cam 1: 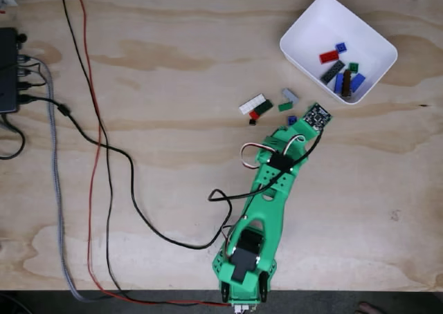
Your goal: Put all lego bricks in the bin.
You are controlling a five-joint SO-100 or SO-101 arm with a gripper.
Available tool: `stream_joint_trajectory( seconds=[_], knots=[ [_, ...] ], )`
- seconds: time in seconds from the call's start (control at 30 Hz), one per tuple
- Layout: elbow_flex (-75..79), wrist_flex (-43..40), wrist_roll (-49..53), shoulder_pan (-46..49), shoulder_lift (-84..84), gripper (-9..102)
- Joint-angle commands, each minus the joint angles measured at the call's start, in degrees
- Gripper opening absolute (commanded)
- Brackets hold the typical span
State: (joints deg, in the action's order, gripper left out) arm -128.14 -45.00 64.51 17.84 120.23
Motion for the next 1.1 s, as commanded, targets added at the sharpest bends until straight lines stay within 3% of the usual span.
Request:
stream_joint_trajectory(
  seconds=[0.0, 0.17, 0.3, 0.47, 0.57, 0.73, 0.87, 1.07],
  knots=[
    [22.6, -8.3, -2.2, -2.4, 7.7, 0],
    [52.4, -0.4, 1.8, 1.5, -25.8, 0],
    [70.6, -2.7, 2.9, 4.0, -46.1, 0],
    [72.5, -4.1, 1.9, 5.7, -57.6, 1],
    [69.9, -2.3, 0.0, 6.2, -59.8, 19],
    [71.9, -2.6, -4.7, 6.8, -54.1, 28],
    [69.5, -5.3, -7.9, 7.1, -37.2, 31],
    [43.8, -11.4, -3.0, 2.4, 1.2, 30]
  ],
)
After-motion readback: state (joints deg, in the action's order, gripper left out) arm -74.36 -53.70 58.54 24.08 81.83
